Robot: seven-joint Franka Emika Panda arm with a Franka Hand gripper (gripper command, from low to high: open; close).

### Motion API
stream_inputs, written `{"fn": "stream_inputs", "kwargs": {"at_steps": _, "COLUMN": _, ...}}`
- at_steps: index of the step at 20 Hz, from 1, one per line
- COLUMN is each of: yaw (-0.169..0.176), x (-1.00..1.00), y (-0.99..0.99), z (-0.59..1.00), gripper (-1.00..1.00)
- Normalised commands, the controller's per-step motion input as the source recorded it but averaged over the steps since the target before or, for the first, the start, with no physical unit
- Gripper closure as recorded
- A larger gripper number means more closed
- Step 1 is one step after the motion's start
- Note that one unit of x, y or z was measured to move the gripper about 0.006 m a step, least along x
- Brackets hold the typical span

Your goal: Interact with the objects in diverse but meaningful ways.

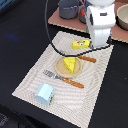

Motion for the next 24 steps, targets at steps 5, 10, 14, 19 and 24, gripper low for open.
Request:
{"fn": "stream_inputs", "kwargs": {"at_steps": 5, "yaw": 0.022, "x": -0.64, "y": 0.47, "z": -0.35, "gripper": -1.00}}
{"fn": "stream_inputs", "kwargs": {"at_steps": 10, "yaw": 0.025, "x": -0.56, "y": 0.50, "z": -0.28, "gripper": -1.00}}
{"fn": "stream_inputs", "kwargs": {"at_steps": 14, "yaw": 0.041, "x": -0.33, "y": 0.46, "z": -0.35, "gripper": -1.00}}
{"fn": "stream_inputs", "kwargs": {"at_steps": 19, "yaw": 0.042, "x": -0.27, "y": 0.33, "z": -0.40, "gripper": -1.00}}
{"fn": "stream_inputs", "kwargs": {"at_steps": 24, "yaw": 0.045, "x": -0.24, "y": 0.23, "z": -0.41, "gripper": -1.00}}
